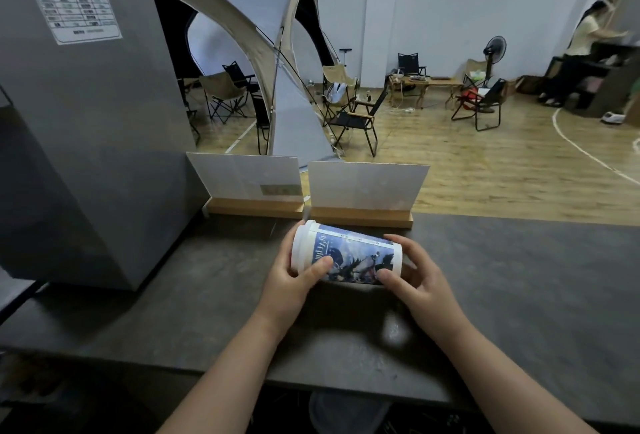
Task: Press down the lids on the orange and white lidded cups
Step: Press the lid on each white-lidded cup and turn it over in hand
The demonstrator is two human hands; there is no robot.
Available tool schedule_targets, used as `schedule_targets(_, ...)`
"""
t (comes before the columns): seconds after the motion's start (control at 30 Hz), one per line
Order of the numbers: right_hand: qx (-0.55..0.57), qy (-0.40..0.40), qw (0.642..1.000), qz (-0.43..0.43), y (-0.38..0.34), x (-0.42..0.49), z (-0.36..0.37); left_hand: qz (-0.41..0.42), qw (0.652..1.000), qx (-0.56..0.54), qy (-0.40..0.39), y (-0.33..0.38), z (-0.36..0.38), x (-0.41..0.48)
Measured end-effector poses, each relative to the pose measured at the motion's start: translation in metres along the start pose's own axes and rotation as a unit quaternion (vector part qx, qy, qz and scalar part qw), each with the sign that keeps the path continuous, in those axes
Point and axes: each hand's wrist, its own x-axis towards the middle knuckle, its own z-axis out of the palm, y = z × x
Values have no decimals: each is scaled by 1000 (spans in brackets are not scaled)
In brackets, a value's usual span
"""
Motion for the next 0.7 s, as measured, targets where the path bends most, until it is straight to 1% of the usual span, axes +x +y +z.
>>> schedule_targets(0.13, -35, -8, 999, -23, 1, -3, -3, -7, 1000, 0, 7, -1, 2, 1)
schedule_targets(0.2, -30, -11, 999, -12, 1, -1, -2, 4, 1000, 8, 11, -2, 1, -1)
schedule_targets(0.3, -13, -4, 1000, 22, 0, 4, 0, 11, 1000, 13, -5, -2, -4, -3)
schedule_targets(0.4, -24, -1, 1000, 16, -1, 3, -1, 3, 1000, 16, -12, 0, -1, -3)
schedule_targets(0.53, -33, -30, 999, 11, 0, -1, -1, 6, 1000, 8, 0, 2, 0, -4)
schedule_targets(0.63, -23, -13, 999, 35, -4, 2, 2, 25, 1000, 13, 9, 2, -2, -8)
schedule_targets(0.7, -22, -9, 999, 38, -5, 3, 2, 23, 1000, 10, 6, 1, -1, -8)
